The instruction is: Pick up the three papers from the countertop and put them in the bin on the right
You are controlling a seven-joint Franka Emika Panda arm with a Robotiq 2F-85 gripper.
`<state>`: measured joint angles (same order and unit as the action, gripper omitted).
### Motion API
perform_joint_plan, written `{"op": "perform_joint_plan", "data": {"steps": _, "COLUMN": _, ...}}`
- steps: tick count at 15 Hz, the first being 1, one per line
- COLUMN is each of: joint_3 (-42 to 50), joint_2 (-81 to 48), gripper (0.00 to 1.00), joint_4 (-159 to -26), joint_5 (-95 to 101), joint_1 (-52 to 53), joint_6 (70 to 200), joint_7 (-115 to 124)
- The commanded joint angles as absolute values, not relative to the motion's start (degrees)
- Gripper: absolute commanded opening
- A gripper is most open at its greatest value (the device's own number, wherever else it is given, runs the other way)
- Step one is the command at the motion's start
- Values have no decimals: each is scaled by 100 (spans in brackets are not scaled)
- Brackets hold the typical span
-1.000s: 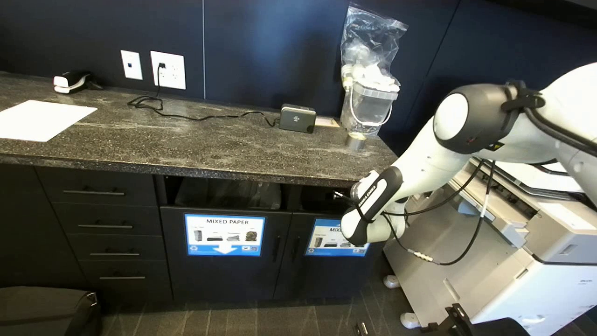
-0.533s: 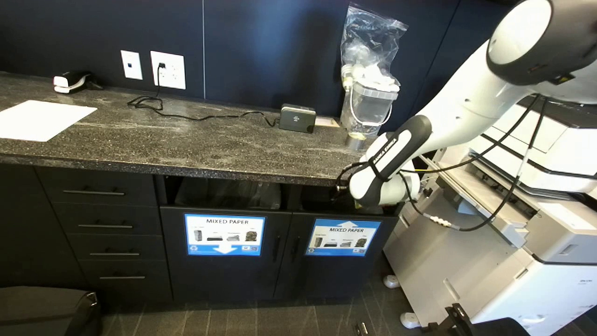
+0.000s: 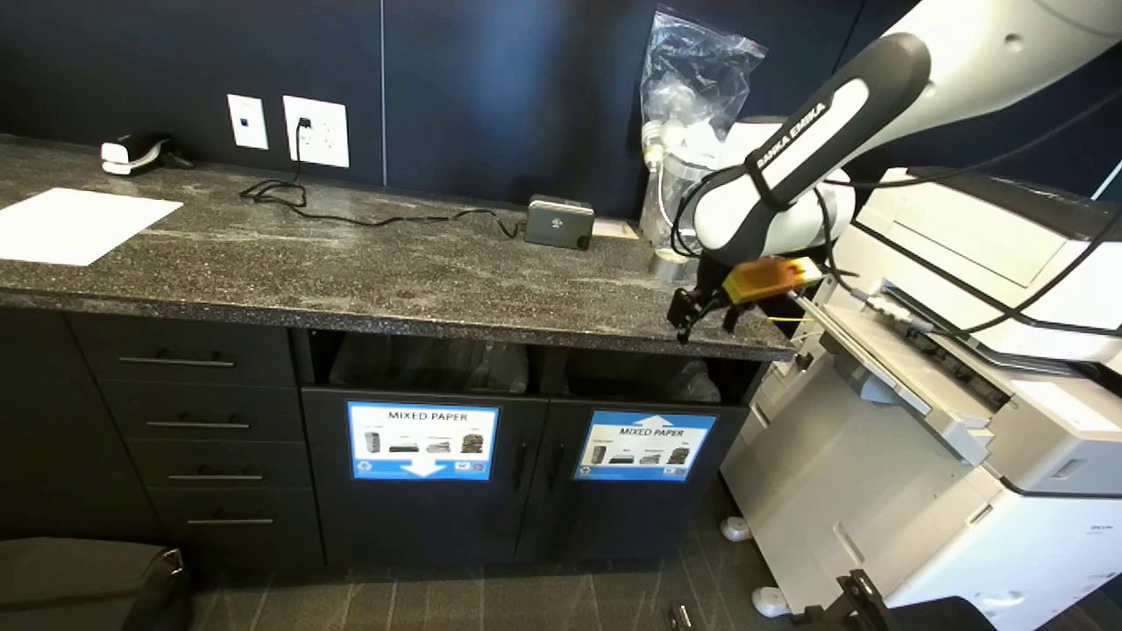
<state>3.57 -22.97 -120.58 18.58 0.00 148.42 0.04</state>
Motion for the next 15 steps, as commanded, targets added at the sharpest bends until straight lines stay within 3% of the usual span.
{"op": "perform_joint_plan", "data": {"steps": 1, "joint_3": 544, "joint_2": -905, "gripper": 100, "joint_4": -12800, "joint_5": 2260, "joint_1": 241, "joint_6": 14217, "joint_7": 51}}
{"op": "perform_joint_plan", "data": {"steps": 7, "joint_3": 337, "joint_2": 1068, "gripper": 100, "joint_4": -13617, "joint_5": 1564, "joint_1": -7, "joint_6": 13413, "joint_7": -663}}
{"op": "perform_joint_plan", "data": {"steps": 12, "joint_3": 288, "joint_2": 2641, "gripper": 100, "joint_4": -13947, "joint_5": 1420, "joint_1": -19, "joint_6": 11427, "joint_7": -695}}
{"op": "perform_joint_plan", "data": {"steps": 15, "joint_3": 376, "joint_2": 3151, "gripper": 100, "joint_4": -14114, "joint_5": 1093, "joint_1": 94, "joint_6": 11081, "joint_7": -806}}
